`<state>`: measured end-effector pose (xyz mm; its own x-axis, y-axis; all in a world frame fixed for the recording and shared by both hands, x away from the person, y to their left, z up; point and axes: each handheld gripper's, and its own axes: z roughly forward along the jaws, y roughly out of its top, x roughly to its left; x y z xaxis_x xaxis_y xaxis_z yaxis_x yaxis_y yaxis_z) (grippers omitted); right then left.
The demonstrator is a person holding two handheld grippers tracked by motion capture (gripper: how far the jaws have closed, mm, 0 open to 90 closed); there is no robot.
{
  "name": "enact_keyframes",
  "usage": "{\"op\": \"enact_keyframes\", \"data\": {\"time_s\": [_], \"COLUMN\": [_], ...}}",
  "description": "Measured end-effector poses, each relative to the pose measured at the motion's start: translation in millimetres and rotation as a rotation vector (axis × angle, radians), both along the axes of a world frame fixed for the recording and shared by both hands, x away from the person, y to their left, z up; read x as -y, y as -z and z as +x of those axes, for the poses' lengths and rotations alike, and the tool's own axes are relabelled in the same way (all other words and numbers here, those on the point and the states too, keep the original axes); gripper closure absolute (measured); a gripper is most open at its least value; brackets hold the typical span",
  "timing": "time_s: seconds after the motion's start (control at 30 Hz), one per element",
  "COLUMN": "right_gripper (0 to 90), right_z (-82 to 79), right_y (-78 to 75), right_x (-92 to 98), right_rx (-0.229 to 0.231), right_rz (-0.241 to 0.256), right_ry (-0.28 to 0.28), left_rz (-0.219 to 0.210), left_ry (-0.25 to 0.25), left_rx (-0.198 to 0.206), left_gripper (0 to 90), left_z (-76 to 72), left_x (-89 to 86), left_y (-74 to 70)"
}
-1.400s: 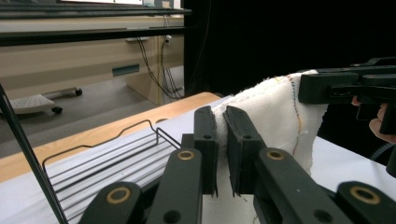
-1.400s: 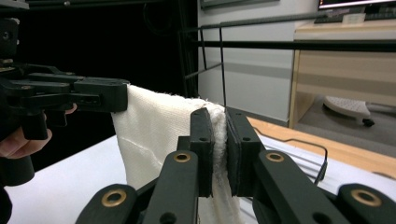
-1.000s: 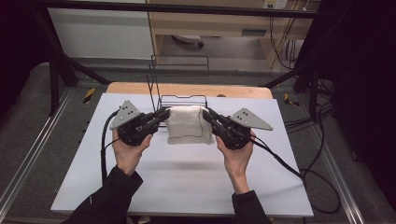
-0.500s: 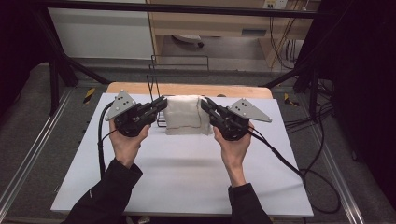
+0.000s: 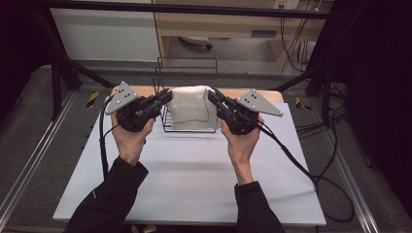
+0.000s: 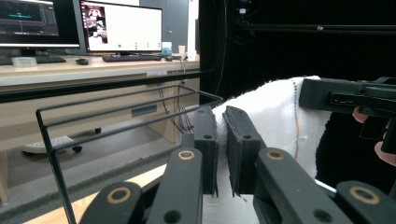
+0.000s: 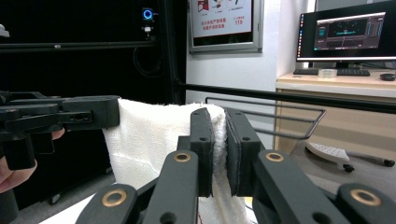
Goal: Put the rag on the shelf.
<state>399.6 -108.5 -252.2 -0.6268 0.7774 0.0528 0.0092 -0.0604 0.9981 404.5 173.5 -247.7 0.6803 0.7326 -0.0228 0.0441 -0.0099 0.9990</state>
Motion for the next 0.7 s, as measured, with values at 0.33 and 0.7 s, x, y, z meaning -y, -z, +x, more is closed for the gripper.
{"op": "enact_keyframes", "data": {"time_s": [0.33,0.7], "right_gripper": [82.8,82.8], "right_z": [9.6,22.1], "right_y": [-18.5,-32.5], "right_x": [-4.2,-11.0], "right_rx": [0.027,0.044], "right_rz": [-0.003,0.001], "right_ry": [0.013,0.026], "left_rz": [-0.004,-0.013], "left_ry": [-0.014,-0.034], "left_rx": [0.026,0.037], "left_gripper": [83.3,83.4], "left_z": [7.4,20.5], "left_x": [-1.9,-5.0], "left_y": [-17.1,-30.6]}}
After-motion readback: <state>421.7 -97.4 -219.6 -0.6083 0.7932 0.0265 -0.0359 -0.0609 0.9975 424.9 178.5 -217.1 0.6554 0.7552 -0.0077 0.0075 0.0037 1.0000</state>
